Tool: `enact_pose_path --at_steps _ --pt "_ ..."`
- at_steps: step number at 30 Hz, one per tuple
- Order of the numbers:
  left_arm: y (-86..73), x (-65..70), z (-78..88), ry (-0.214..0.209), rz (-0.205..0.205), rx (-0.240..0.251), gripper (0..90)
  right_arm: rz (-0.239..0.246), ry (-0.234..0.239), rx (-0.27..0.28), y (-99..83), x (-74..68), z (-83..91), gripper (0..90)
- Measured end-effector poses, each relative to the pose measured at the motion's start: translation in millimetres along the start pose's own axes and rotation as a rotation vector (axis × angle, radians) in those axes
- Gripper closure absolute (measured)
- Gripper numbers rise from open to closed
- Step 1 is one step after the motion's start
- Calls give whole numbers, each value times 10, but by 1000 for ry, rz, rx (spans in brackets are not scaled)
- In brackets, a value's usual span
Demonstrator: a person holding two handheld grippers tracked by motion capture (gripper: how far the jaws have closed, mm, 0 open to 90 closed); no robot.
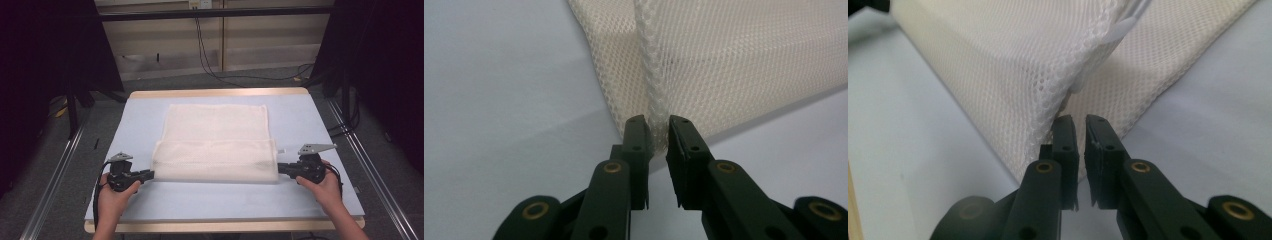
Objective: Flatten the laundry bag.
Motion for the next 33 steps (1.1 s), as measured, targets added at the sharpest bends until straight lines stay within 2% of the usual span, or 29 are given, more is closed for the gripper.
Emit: enact_pose_path --at_steps 3,6,9,11,16,17,22,25,26,30,33 --pt "-22 -4 4 -1 -8 -16 785 8 29 -7 -75 -33 31 832" --pt "-21 3 24 1 -2 -10 769 10 31 -5 -104 -26 32 833" --pt "-29 -9 74 -2 7 1 756 38 35 0 -102 -53 22 837" --pt "-34 -42 127 4 13 7 744 55 26 -2 -106 -56 18 837" --pt "-29 -138 240 27 42 35 745 50 31 -8 -116 -51 16 837" --pt "-30 -193 278 51 44 37 755 52 31 -4 -113 -52 19 838" --pt "30 -276 211 56 59 47 778 68 28 7 -107 -57 21 841" --pt "102 -279 154 28 64 64 789 69 30 12 -103 -54 28 841" --pt "124 -270 133 16 55 67 799 68 31 16 -98 -58 34 841" --pt "141 -171 54 -38 43 49 814 70 29 27 -85 -58 42 846" --pt "121 -111 54 -49 28 40 832 78 35 28 -82 -63 52 852"
Point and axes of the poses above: each handheld gripper's, and its own axes: z roughly backward along the jaws, y roughly out of its top, x roughly to its right, the point moved 8 cm from there along -z, roughly forward along the jaws, and after that the axes turned 15 degrees about -y, right-handed, at the moved point
